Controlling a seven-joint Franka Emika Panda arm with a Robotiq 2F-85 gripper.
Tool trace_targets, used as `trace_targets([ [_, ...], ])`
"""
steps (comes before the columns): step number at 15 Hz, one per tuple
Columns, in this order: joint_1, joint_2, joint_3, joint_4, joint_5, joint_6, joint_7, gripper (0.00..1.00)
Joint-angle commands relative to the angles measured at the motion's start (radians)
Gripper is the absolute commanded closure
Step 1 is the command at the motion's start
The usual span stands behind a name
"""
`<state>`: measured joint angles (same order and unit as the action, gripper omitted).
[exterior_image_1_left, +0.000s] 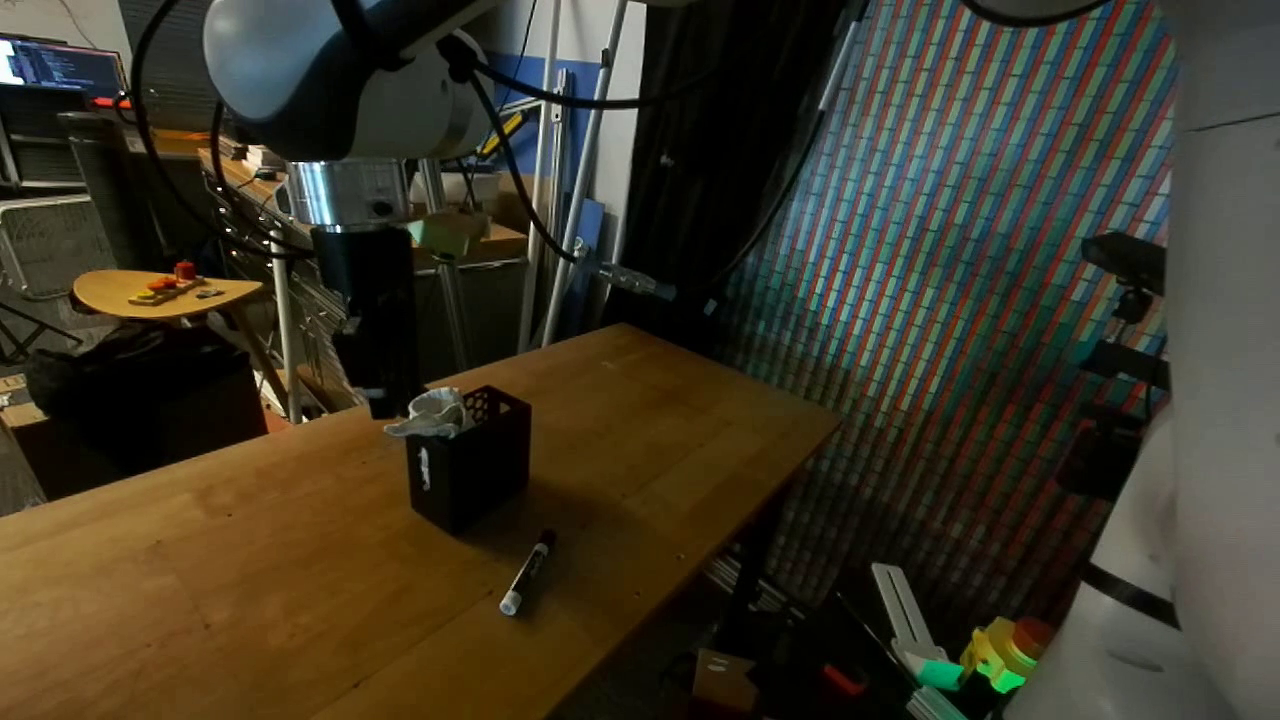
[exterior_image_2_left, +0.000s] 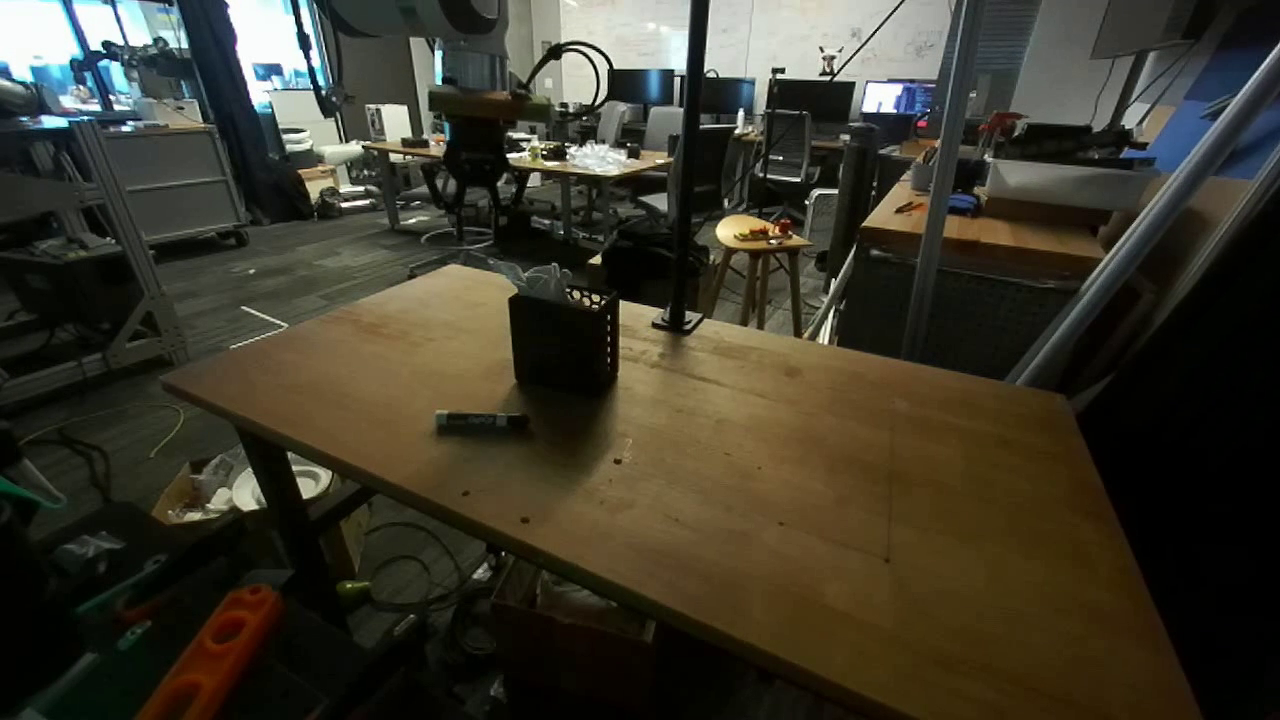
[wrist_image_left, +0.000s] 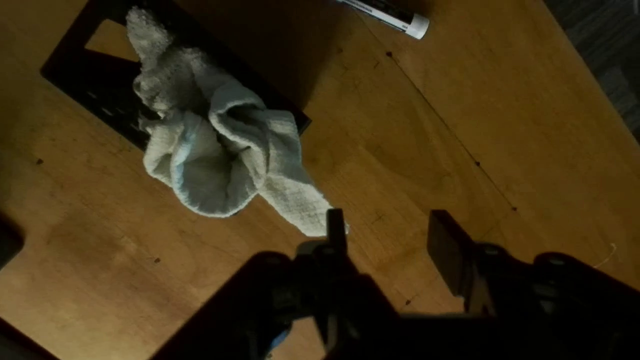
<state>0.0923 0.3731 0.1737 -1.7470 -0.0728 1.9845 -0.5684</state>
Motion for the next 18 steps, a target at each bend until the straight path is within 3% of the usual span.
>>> trace_targets([
  [1,-0.007,-0.008,0.0,-0.022,-0.017,0.015,-0.039,0.21],
  [4,-0.01,-0.006,-0.003,-0.029,-0.015,0.026,-0.047,0.0],
  [18,-0.019,0.066,-0.018,0.017,-0.047,0.111,-0.065,0.0],
])
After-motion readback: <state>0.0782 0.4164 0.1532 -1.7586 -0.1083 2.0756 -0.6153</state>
